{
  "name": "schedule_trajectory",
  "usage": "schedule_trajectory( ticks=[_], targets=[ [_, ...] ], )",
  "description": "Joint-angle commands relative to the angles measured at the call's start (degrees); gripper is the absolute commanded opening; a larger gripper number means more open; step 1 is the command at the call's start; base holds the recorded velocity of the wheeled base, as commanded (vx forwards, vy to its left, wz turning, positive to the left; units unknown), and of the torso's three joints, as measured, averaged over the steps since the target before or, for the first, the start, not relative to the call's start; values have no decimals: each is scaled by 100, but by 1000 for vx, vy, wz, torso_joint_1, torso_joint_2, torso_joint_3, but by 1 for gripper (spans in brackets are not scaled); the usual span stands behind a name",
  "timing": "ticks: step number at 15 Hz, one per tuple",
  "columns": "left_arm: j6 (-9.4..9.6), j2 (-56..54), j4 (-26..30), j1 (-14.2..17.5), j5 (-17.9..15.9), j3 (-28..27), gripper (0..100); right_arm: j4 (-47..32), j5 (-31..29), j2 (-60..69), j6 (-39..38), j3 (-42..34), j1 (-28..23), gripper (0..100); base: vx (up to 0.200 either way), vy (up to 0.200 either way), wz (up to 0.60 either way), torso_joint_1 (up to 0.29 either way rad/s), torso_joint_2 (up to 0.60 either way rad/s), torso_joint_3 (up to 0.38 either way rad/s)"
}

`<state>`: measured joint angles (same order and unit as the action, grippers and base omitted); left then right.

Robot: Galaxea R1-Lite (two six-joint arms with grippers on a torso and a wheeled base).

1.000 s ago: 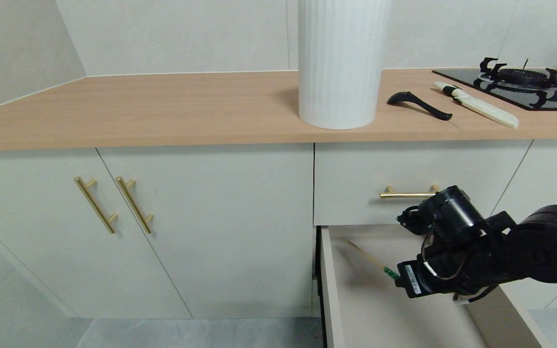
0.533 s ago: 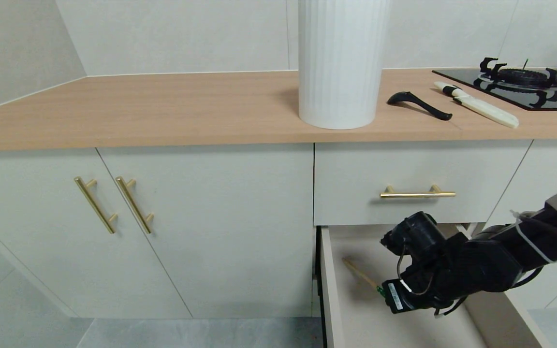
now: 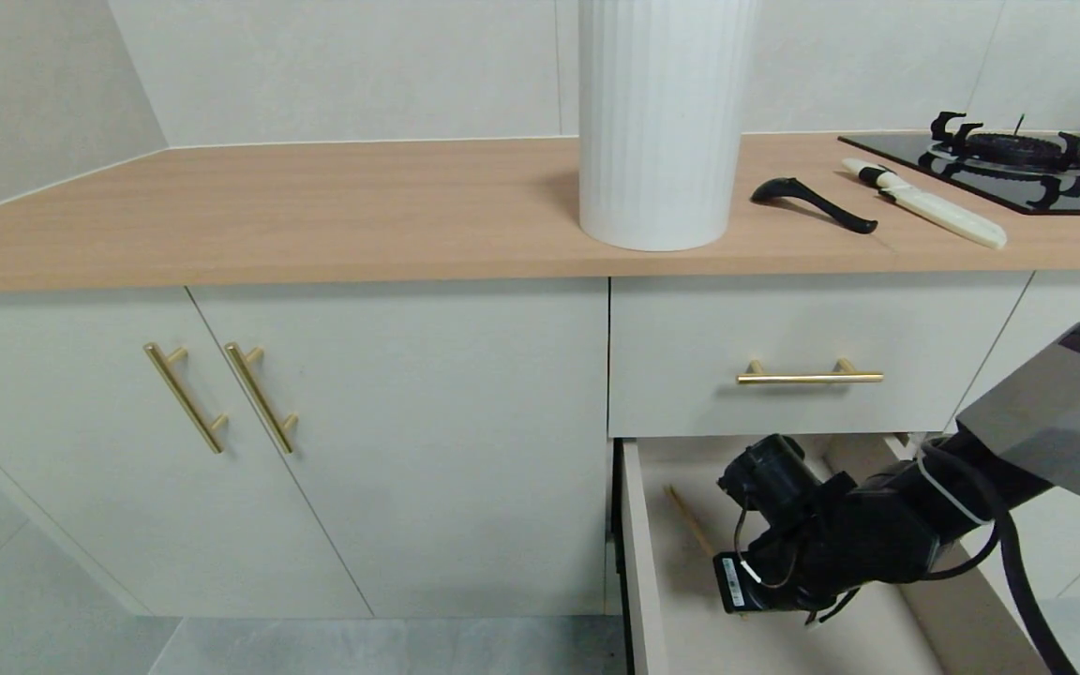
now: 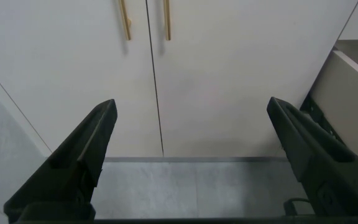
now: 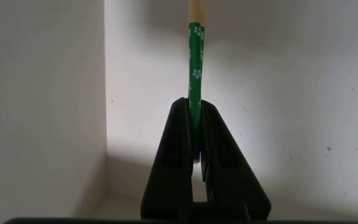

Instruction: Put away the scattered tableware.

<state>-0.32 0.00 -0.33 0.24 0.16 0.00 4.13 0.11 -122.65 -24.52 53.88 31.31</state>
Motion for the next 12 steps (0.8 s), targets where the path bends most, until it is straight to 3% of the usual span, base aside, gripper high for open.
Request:
schedule_trajectory(
  ticks=[1,7,8,12],
  targets=[
    [-3,9,-2,2,2,0,100,0,-20,-163,-9,35,7,0,0,0,0,0,0,0],
    [-3,0,-2,2,2,0,100,0,-72,-312,-18,52,69,0,0,0,0,0,0,0],
    [-3,9,-2,2,2,0,100,-9,-90,-321,-27,61,77,100,0,0,0,0,0,0],
    [-3,9,-2,2,2,0,100,-9,-99,-312,-27,52,77,100,0,0,0,0,0,0]
  ],
)
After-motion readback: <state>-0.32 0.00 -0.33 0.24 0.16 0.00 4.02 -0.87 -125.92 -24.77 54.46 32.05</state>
